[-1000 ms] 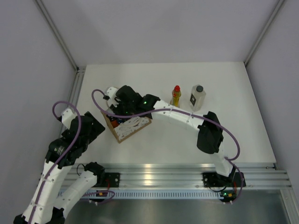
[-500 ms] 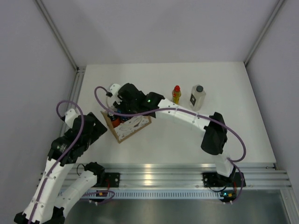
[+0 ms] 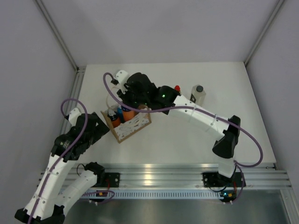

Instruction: Take the personal care products out of the canvas bag

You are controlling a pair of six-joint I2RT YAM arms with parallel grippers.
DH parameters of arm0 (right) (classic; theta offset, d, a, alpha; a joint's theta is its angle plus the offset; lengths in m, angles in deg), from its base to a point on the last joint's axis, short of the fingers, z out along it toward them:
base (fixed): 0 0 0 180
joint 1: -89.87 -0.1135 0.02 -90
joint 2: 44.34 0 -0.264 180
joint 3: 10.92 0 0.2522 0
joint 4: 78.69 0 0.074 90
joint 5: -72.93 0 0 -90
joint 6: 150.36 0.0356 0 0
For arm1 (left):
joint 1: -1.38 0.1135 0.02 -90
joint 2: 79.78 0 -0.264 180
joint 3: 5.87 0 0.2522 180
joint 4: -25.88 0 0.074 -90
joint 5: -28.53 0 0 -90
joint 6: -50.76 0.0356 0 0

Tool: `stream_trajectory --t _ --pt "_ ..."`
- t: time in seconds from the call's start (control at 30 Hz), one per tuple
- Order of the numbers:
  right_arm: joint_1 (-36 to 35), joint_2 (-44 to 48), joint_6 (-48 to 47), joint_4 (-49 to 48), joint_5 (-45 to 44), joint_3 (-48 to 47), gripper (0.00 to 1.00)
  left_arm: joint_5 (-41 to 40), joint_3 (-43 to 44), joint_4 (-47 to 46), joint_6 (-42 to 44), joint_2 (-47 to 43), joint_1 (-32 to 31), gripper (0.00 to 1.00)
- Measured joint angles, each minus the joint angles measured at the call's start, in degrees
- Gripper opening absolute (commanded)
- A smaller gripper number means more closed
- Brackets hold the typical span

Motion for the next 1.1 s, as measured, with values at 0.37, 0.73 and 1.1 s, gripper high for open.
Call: stream_trajectory --t 0.37,0.73,1.1 --pt "2.4 8.5 0.2 2.6 -2.4 -2.2 0.0 0.6 -0.3 -0.2 0.2 0.4 0.0 0.98" --pt "10.8 19.5 2.4 3.6 -4.3 4.2 0.0 1.5 -0.4 -0.6 0.4 1.9 0.0 0.98" --pt "19.9 34.3 7.9 -4.3 -7.6 37.8 0.0 2.1 -0.6 -1.1 0.8 2.8 0.0 0.98"
